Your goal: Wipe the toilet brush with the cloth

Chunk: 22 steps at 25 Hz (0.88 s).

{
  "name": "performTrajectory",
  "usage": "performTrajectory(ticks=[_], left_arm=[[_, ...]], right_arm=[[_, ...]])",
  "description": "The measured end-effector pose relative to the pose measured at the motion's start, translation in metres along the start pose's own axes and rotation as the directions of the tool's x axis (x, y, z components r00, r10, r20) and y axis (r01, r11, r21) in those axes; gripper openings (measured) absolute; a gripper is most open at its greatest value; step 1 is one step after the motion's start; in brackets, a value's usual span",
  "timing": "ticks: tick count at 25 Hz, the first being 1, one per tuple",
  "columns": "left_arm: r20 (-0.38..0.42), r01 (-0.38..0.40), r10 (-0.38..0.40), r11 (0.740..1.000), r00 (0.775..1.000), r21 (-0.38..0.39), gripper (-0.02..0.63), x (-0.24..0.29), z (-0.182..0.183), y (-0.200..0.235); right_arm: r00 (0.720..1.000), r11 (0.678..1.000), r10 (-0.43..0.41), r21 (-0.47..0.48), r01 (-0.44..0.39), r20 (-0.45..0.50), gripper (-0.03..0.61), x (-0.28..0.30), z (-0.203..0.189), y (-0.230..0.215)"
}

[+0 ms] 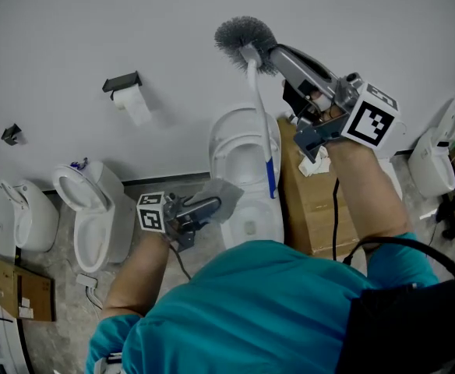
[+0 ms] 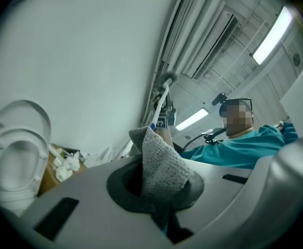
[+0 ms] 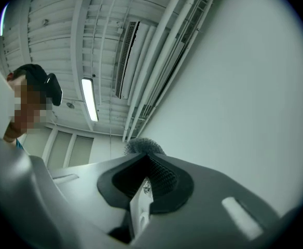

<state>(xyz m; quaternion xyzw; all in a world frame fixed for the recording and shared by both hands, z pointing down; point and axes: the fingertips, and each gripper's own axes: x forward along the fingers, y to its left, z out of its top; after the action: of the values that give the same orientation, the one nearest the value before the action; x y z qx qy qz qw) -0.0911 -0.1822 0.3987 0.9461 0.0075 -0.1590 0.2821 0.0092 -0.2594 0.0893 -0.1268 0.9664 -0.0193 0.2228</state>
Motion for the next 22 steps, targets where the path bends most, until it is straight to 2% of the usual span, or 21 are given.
performTrajectory(ticks=[2,4,5,7,9,11,13,14,16,22], left_arm=[[0.107,-0.095,0.090,0.995,0.990,0.043,0.012,-0.021,0.023,0.006],[0.223,-0.211,0.182,0.971,0.958,0.112,0.012,-0.043,0.055,0.005],[0.272,-0.275,0.227,0.949,0.935,0.154,0.012,-0.054,0.073,0.002],[0.348,-0.414,0.321,0.879,0.881,0.238,0.012,-0.073,0.109,-0.004],[0.400,-0.543,0.412,0.782,0.819,0.307,0.012,-0.088,0.140,-0.010],[0.436,-0.632,0.476,0.687,0.764,0.359,0.012,-0.095,0.159,-0.019],[0.454,-0.681,0.514,0.617,0.728,0.394,0.012,-0.095,0.168,-0.028],[0.457,-0.695,0.526,0.593,0.717,0.407,0.012,-0.092,0.169,-0.031],[0.457,-0.704,0.536,0.570,0.710,0.425,0.012,-0.085,0.168,-0.033],[0.439,-0.698,0.543,0.568,0.716,0.435,0.012,-0.074,0.157,-0.027]], right_arm=[[0.997,0.998,-0.058,-0.025,0.057,-0.047,0.012,-0.022,-0.012,-0.015],[0.987,0.991,-0.124,-0.063,0.118,-0.105,0.012,-0.046,-0.031,-0.030],[0.978,0.985,-0.160,-0.081,0.150,-0.132,0.012,-0.057,-0.042,-0.037],[0.957,0.971,-0.232,-0.103,0.217,-0.176,0.012,-0.077,-0.066,-0.055],[0.931,0.952,-0.304,-0.108,0.287,-0.201,0.014,-0.098,-0.086,-0.074],[0.902,0.928,-0.372,-0.114,0.355,-0.220,0.013,-0.124,-0.102,-0.089],[0.872,0.903,-0.429,-0.121,0.411,-0.235,0.013,-0.149,-0.115,-0.101],[0.859,0.892,-0.453,-0.123,0.436,-0.240,0.013,-0.162,-0.119,-0.107],[0.836,0.871,-0.490,-0.121,0.476,-0.245,0.012,-0.181,-0.125,-0.118],[0.805,0.839,-0.543,-0.108,0.534,-0.237,0.014,-0.206,-0.138,-0.138]])
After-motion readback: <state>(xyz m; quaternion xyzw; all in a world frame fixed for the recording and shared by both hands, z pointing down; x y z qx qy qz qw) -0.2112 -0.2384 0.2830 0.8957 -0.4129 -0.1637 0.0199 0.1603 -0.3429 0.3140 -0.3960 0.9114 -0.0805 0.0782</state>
